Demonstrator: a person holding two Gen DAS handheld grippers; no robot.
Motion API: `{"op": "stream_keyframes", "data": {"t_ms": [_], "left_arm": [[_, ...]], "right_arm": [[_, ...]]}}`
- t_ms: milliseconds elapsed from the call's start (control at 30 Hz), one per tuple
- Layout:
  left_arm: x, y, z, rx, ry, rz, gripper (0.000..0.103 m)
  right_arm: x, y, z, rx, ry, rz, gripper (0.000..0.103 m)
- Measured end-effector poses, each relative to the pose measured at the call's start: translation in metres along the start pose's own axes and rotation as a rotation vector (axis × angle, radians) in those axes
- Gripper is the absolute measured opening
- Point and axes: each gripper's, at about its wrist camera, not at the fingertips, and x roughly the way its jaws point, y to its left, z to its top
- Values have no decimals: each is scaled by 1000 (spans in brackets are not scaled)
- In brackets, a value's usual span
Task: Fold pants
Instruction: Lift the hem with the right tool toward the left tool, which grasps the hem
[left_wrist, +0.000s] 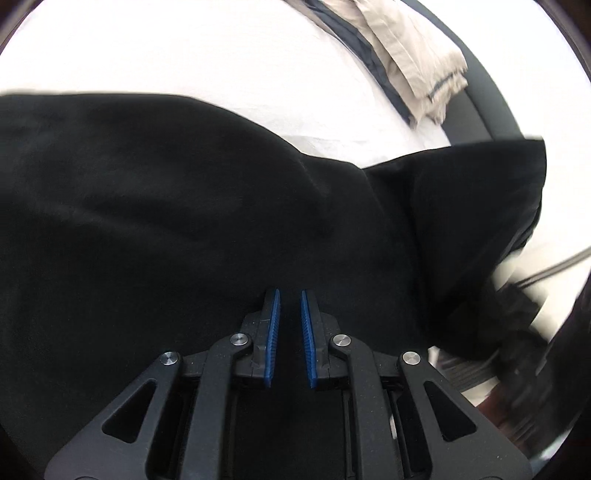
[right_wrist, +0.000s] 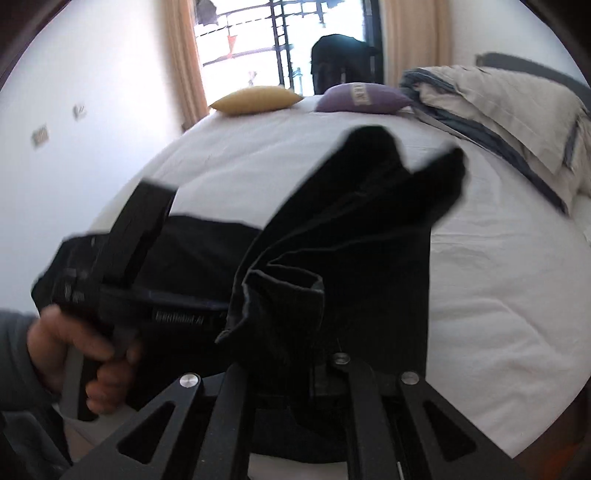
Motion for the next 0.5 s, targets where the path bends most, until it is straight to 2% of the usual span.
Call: {"op": "stream_keyframes", "data": {"t_ms": [200,233,267,300,333,367,433,500], "left_arm": [[-37,28,-16,-149,-58,-85,12],[-44,34,-19,-181,-72,-107,17],[-56,44,-22,-215,-91,-132,24],[-63,50,-24,-244,-109,-144,53],[-70,55,-27,-271,-132,-167,72],[-78,58,-27,-294,-156,-188,78],[-87,58,-24,-322,-170,-184,90],[-91,61,-20,-339,-174,-214,92]], "right_arm": [[23,41,-10,-88,31,-118,7],[23,44,-9,-96,24,-133,7],[22,46,-8,-100,20,-148,7],[23,48,-5,-101,17,-158,7],[21,49,-4,-102,10,-168,7],[19,51,-4,-103,6,-183,7],[20,58,-3,-121,6,-204,7],[19,64,-1,-148,-2,-224,7]]}}
